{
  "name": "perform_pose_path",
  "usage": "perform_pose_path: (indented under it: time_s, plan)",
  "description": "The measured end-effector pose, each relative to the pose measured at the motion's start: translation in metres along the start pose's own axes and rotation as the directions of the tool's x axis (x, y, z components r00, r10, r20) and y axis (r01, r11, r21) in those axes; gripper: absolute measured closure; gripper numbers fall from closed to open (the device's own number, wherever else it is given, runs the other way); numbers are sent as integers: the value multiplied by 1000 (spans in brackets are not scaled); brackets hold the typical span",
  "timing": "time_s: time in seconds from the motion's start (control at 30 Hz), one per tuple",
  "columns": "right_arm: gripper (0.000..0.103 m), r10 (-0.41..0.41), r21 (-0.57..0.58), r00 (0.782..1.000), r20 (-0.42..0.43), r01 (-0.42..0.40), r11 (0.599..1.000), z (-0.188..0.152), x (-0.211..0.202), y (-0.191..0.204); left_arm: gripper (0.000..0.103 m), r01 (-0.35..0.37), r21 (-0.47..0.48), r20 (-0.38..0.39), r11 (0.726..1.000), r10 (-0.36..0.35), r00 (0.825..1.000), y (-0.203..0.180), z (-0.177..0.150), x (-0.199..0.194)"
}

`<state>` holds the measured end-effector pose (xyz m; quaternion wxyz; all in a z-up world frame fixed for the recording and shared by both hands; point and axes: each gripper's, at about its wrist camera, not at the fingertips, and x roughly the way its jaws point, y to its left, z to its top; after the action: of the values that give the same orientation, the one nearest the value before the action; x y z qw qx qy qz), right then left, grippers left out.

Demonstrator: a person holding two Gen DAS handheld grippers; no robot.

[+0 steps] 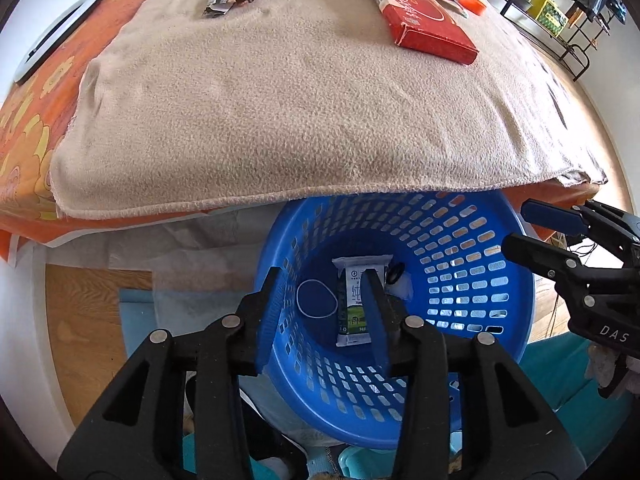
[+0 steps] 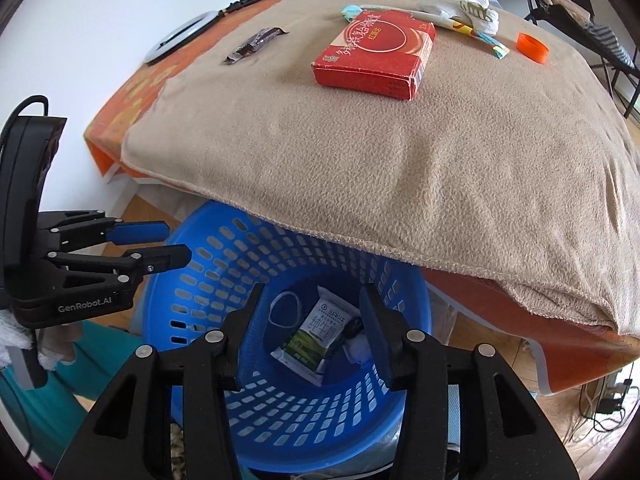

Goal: Collect trash
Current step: 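Move the left tool to the Snickers bar while the right tool approaches the red box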

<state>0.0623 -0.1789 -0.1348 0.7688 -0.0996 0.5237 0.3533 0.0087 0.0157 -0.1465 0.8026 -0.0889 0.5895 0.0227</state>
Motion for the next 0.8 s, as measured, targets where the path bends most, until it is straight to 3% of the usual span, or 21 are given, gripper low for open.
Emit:
perform_pose_path:
  time_s: [0.17, 0.27, 0.43, 0.53, 0.8]
  plan:
    - [50, -20, 13, 1000, 19, 20, 1000, 3, -3, -3, 63, -9, -8, 20, 1000, 9, 1000, 2, 4, -4]
    - [42, -29, 26, 999, 41, 28, 999, 6, -7, -7, 49, -11, -22, 39, 1000, 11, 999, 4, 9, -10]
    - [41, -27, 59, 997, 74, 22, 998, 13, -14, -14, 45, -13, -35, 71, 999, 16, 997, 5, 20, -23]
    - [41, -17, 74, 996, 93, 10, 997, 19, -18, -16, 33, -18, -39, 101, 999, 22, 995, 6, 30, -34]
    - [22, -35, 89, 983, 179, 19, 996, 47, -36, -19, 33, -20, -52, 144, 998, 28, 989, 15, 83, -53]
